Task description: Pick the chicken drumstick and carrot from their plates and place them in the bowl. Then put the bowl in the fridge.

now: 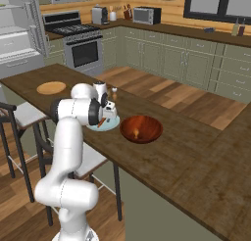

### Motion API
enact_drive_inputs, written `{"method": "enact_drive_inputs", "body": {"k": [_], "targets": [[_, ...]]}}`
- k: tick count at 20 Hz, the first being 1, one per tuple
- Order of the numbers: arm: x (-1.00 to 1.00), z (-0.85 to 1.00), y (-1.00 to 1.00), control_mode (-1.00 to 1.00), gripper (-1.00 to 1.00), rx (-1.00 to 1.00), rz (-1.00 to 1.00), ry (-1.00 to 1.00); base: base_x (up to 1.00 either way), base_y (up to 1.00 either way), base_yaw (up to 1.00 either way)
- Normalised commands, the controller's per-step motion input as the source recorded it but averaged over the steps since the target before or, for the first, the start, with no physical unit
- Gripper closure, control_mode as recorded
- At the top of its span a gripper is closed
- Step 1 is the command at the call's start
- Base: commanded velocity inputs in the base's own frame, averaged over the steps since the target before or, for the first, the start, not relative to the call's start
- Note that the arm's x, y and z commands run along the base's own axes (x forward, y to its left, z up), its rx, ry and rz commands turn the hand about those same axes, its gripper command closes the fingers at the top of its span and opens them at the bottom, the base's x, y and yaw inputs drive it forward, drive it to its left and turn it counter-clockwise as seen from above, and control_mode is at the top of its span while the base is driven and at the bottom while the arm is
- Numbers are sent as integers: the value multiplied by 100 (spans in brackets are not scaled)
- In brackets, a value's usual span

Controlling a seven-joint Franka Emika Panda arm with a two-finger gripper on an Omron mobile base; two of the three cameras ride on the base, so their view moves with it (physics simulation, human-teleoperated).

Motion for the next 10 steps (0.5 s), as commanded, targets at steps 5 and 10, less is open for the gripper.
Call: {"method": "enact_drive_inputs", "body": {"k": [5,10], "targets": [[0,-13,0,-100,100,0,0,0,0,0,0],[-26,7,0,-100,100,0,0,0,0,0,0]]}}
